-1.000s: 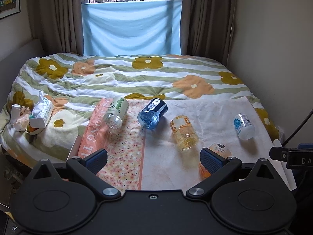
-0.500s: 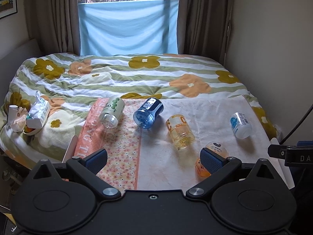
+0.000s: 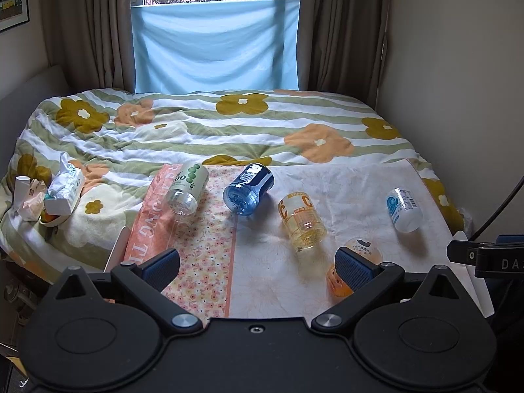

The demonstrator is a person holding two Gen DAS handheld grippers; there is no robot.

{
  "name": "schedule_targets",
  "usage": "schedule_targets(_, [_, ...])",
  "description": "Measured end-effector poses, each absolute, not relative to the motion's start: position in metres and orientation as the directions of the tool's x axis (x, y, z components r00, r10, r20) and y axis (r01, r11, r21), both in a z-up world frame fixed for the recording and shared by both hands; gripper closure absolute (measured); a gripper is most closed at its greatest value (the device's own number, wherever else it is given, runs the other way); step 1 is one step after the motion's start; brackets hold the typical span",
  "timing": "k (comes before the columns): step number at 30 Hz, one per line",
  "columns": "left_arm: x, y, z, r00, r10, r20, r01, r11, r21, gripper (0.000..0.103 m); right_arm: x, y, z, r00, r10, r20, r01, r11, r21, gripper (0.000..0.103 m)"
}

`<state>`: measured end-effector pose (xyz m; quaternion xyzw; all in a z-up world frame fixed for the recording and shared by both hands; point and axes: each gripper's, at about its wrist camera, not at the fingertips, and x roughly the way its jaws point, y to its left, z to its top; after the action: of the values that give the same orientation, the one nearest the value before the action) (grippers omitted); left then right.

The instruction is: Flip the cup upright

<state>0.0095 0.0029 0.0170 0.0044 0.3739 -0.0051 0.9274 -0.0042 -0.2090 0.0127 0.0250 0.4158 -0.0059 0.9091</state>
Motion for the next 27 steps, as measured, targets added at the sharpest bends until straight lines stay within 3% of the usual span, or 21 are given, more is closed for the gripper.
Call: schedule_targets(27, [0.0162,0.0053,0.0143,0.72,0.03,-0.694,-0.001,0.999,0.042,0.0,-0.0031,-0.2087,0.0128,0.653,0.01,-0.757,0.031,0.999,0.04,0.0])
